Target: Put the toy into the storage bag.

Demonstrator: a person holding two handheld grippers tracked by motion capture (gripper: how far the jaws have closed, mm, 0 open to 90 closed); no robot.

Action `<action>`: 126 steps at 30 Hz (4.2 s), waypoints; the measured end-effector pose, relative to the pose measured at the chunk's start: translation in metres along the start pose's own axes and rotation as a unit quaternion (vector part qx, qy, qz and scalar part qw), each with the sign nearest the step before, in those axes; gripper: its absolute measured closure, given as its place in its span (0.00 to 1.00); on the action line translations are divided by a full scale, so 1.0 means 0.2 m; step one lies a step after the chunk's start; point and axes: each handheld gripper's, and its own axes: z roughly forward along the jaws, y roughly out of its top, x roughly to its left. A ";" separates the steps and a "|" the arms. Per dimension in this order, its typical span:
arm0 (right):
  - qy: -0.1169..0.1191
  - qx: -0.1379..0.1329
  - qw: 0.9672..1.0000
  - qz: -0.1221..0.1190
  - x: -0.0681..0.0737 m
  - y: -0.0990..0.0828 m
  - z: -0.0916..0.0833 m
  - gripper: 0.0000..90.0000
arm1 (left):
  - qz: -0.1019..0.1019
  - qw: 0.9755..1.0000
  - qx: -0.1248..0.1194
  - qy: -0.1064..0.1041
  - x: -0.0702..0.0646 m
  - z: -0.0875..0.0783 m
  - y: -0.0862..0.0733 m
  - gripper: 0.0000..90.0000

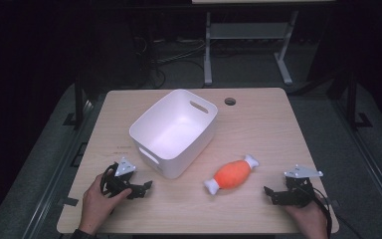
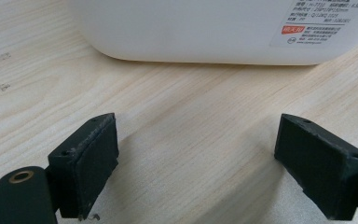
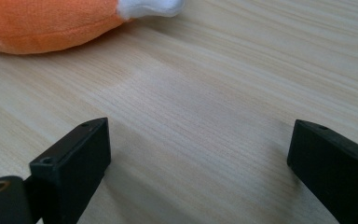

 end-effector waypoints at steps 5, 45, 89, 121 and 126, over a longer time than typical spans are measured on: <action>0.002 0.009 1.000 -0.001 0.00 0.01 0.00 0.07 | -0.001 1.000 0.000 0.001 0.00 0.00 0.00 0.14; 0.089 0.001 0.994 -0.057 -0.03 0.45 0.03 1.00 | -0.001 1.000 -0.001 0.001 0.00 0.00 0.00 0.14; 0.114 0.065 0.987 -0.094 0.03 0.61 0.34 1.00 | -0.002 1.000 -0.001 0.001 0.00 0.00 0.00 0.14; 0.132 0.063 0.986 -0.079 0.07 0.43 0.12 1.00 | -0.002 1.000 -0.001 0.001 0.00 0.00 0.00 0.14; 0.137 0.064 0.985 -0.081 0.08 0.40 0.09 1.00 | -0.002 1.000 -0.001 0.001 0.00 0.00 0.00 0.14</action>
